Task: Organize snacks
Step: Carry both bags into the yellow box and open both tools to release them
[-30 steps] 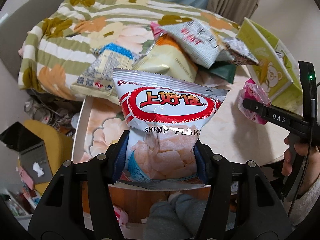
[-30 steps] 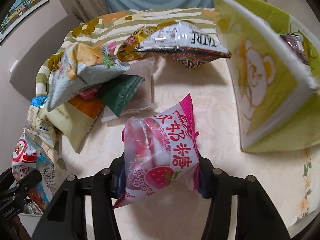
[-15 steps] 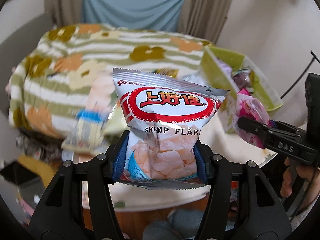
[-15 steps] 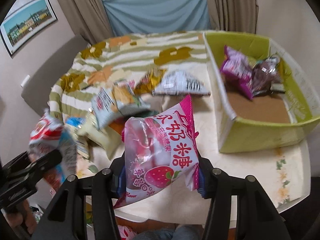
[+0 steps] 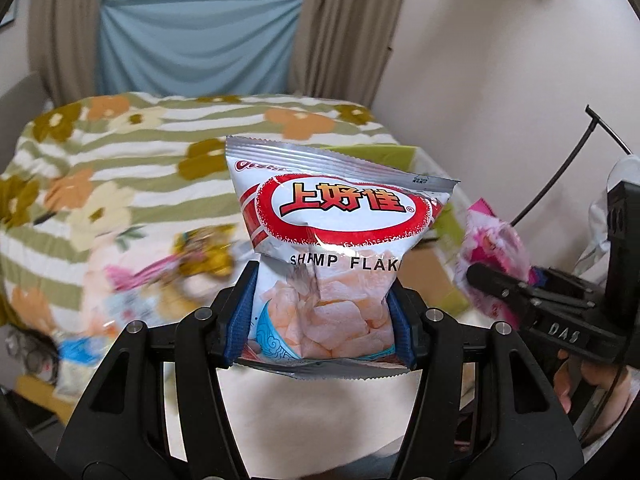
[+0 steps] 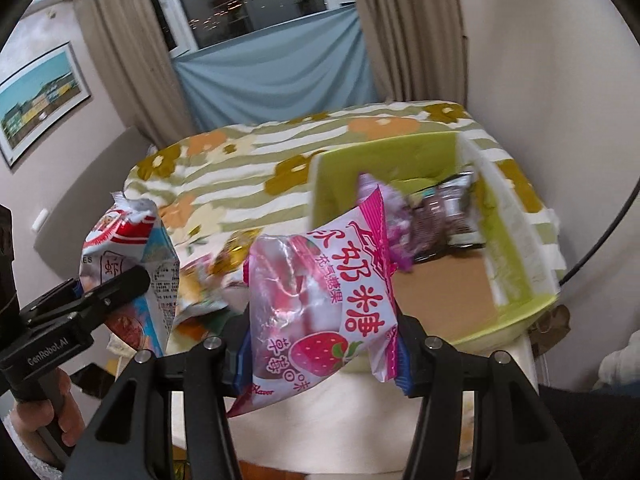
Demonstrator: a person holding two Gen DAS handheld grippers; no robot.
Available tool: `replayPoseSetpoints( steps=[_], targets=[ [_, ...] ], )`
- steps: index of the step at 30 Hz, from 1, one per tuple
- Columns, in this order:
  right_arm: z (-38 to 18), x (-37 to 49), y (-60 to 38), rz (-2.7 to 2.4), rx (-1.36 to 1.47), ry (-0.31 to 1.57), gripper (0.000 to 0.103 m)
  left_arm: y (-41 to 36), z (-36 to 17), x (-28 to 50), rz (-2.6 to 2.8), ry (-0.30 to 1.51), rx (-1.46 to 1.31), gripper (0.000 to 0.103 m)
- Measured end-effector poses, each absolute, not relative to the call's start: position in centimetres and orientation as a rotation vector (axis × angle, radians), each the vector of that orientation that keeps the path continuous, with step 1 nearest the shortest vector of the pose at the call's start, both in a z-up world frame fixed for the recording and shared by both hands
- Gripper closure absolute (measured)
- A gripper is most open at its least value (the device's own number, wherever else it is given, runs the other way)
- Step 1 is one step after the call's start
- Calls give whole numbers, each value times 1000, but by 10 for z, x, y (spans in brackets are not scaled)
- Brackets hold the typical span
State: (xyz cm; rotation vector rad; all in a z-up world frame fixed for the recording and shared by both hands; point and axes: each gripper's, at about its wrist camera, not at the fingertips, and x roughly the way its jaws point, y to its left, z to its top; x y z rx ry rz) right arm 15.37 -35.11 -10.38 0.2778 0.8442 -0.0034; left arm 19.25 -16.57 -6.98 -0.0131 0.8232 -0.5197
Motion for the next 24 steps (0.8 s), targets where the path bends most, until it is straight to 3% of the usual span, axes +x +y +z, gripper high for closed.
replayPoseSetpoints(
  steps=[10,17,19,22,24],
  targets=[
    [-124,179,-454,-23,276,919,53,-306,-116,253,-516,966,13,49],
    [-143,198,-490,34,295,976,53,-340,-158,257,-439,1067,58,49],
    [-149,204,-495,57,290,989,53,-345,-166,259,-418,1088,75,41],
    [-156,209,-500,81,281,1000,53,-346,-171,258,-364,1105,99,14],
    [-160,212,-504,94,288,1008,53,-341,-168,255,-364,1095,96,12]
  ],
)
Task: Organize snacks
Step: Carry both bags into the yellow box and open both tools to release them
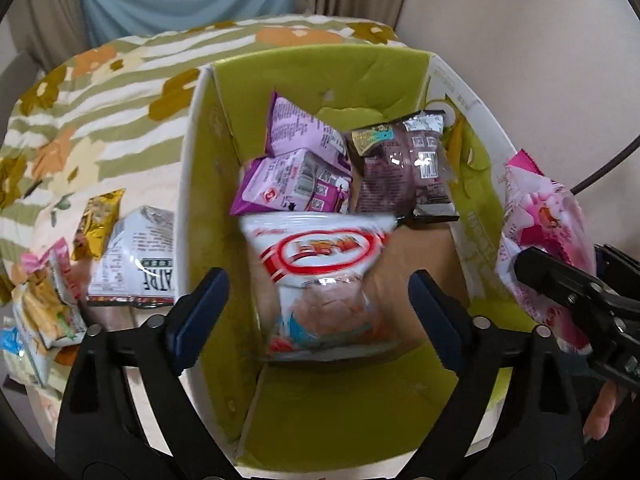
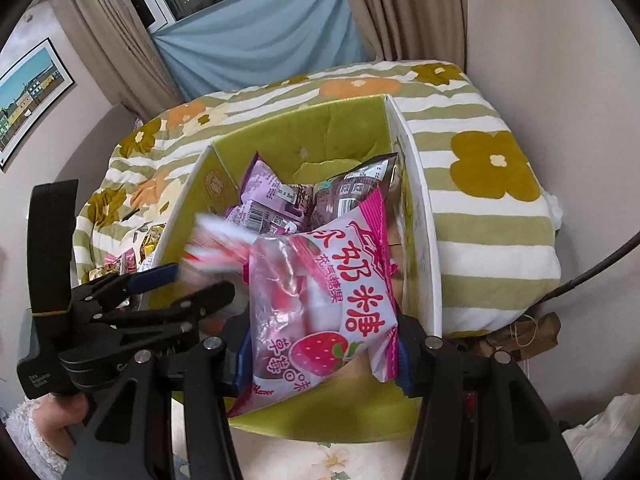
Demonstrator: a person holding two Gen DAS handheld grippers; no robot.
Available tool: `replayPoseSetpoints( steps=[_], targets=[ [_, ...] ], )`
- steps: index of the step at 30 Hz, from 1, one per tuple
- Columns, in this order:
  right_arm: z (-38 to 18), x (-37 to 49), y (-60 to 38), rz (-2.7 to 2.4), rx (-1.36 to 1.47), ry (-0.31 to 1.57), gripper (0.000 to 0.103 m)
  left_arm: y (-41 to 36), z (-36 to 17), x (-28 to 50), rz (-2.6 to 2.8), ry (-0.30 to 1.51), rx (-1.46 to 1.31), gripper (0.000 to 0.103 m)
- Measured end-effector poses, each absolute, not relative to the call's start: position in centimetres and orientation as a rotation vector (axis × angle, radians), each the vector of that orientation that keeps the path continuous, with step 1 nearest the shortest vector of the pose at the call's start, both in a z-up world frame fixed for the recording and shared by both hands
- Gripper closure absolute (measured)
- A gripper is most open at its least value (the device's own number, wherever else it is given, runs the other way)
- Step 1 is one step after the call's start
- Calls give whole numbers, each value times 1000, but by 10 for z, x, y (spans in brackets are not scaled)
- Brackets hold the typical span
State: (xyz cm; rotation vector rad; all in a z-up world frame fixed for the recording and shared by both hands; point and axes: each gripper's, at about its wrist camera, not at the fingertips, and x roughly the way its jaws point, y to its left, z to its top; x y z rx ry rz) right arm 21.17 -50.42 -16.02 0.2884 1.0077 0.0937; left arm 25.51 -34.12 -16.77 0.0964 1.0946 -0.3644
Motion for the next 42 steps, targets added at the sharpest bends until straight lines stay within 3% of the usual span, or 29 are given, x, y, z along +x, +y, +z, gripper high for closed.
replayPoseSetpoints(
  steps=[14,24,27,35,42],
  targets=[
    [-159,218,-501,109,278,1012,53,-309,-145,238,-381,1050,64,12],
    [-190,252,-493,130,298,1121,52,-300,-148,246,-352,1084,27,12],
    [-192,256,-493,143,318,1113,44,-302,-149,245,-345,1082,31,12],
    [-180,241,-482,138,275,1024,7,-301,-146,231,-340,1053,39,12],
    [-169,230,-492,133,267,993,1,-296,-129,212,-328,1005,48,12]
  ],
)
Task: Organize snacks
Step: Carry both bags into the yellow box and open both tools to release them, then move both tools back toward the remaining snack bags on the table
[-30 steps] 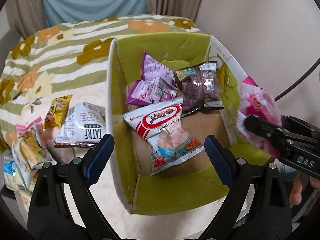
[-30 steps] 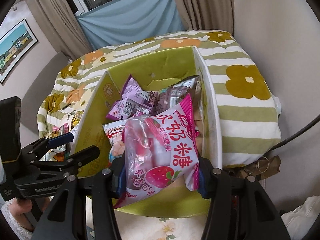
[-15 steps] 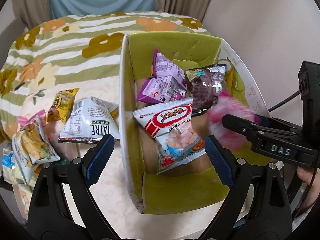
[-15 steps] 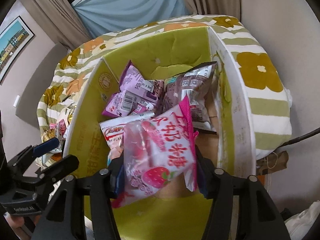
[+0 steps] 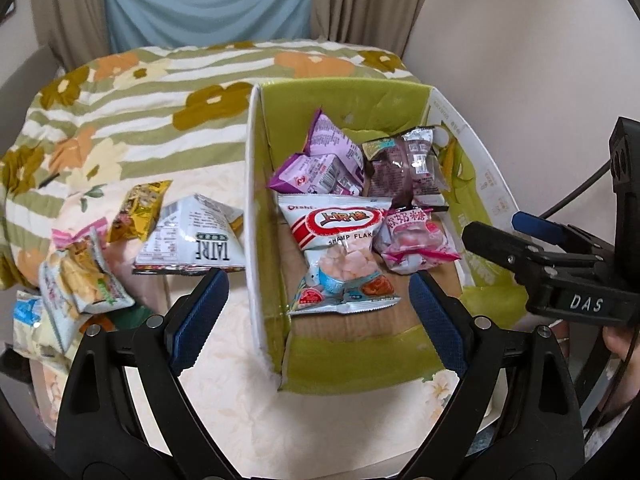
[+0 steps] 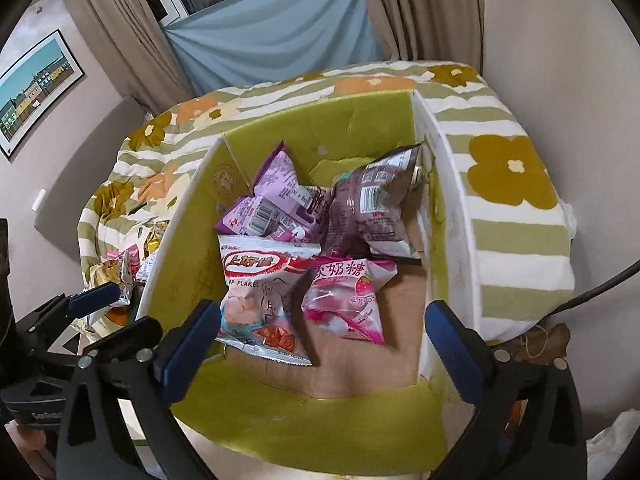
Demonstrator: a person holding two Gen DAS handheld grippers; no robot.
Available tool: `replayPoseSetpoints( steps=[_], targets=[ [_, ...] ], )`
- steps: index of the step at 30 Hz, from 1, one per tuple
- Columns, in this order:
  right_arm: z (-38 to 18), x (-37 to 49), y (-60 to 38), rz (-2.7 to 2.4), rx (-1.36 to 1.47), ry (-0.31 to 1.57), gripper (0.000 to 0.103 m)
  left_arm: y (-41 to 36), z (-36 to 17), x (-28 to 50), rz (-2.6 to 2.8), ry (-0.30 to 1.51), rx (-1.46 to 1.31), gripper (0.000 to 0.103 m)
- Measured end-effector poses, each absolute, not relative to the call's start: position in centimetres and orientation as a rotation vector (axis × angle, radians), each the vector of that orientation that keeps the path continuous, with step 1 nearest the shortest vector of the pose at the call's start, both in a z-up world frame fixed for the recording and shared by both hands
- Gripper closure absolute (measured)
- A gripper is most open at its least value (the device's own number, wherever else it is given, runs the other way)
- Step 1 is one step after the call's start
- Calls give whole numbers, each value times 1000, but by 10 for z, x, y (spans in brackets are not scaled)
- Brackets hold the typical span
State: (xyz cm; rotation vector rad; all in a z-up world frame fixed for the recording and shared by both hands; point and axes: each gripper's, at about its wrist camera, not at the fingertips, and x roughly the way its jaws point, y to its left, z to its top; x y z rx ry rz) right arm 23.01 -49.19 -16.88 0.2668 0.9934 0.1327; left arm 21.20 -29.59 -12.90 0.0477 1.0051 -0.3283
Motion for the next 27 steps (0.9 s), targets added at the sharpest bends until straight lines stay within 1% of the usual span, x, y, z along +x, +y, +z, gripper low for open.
replayPoseSetpoints(
  steps=[9,14,19,27],
  targets=[
    [-151,214,-480,140,211,975,1,-268,-102,195,-281,962,47,12],
    [-129,202,-464,144,195,907,1,-242,-94,181,-277,947,32,12],
    [-111,196,-434,206,207,896,1,-199,-86,173,-261,939,32,12],
    [-97,195,-363,190,215,894,1,-101,-80,173,-227,958,15,12]
  ],
)
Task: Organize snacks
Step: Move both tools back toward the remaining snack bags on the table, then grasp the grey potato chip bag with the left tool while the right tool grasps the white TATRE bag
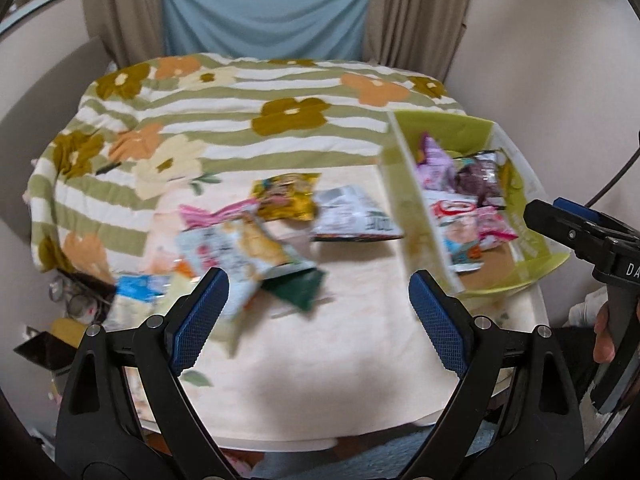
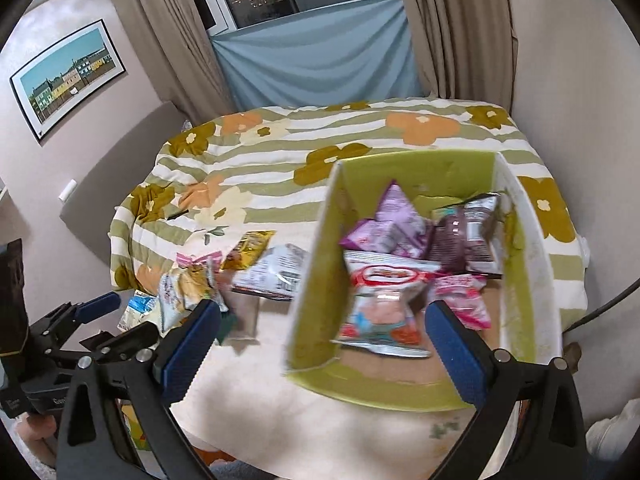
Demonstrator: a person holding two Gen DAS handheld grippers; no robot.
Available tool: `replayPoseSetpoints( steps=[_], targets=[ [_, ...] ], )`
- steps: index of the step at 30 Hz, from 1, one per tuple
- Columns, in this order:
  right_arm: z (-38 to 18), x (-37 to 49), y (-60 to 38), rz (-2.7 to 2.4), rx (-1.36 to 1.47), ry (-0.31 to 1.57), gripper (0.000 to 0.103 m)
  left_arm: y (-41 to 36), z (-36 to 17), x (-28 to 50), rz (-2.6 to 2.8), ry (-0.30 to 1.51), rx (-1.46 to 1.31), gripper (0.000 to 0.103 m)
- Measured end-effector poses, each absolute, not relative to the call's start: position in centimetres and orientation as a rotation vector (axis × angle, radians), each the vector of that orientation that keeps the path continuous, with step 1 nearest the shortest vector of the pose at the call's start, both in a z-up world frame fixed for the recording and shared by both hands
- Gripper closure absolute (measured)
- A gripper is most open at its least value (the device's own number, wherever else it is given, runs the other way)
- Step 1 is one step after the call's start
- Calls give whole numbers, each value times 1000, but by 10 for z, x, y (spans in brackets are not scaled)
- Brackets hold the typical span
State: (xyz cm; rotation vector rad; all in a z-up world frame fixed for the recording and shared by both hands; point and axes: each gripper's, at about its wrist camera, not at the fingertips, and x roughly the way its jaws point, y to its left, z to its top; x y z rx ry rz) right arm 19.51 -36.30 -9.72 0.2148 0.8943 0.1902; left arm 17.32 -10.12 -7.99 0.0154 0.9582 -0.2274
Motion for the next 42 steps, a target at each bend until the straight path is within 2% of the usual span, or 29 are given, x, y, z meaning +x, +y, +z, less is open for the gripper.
replayPoseSetpoints(
  steps=[12,20,24,29,32,42],
  targets=[
    [-110,221,-259,109,156,936,1,15,-113,221,-311,1088,-119,12],
    [-138,251,-221,85,123,1021,1,25,-150,261,-363,1187,-192,12],
    [-149,274,-215,103,69,1057,1,2,-152,271,-359,1147,-39,12],
    [-163,314,-217,161,28,1112,1,-51,-151,264,-394,1049,353,12],
    [-172,333,-216,207,-14,1144,1,-74,-164,266,-423,1047,495,12],
    [-229,373,-206,299,-181,1298,1,-96,-204,286,-428,1135,583,12]
  ],
)
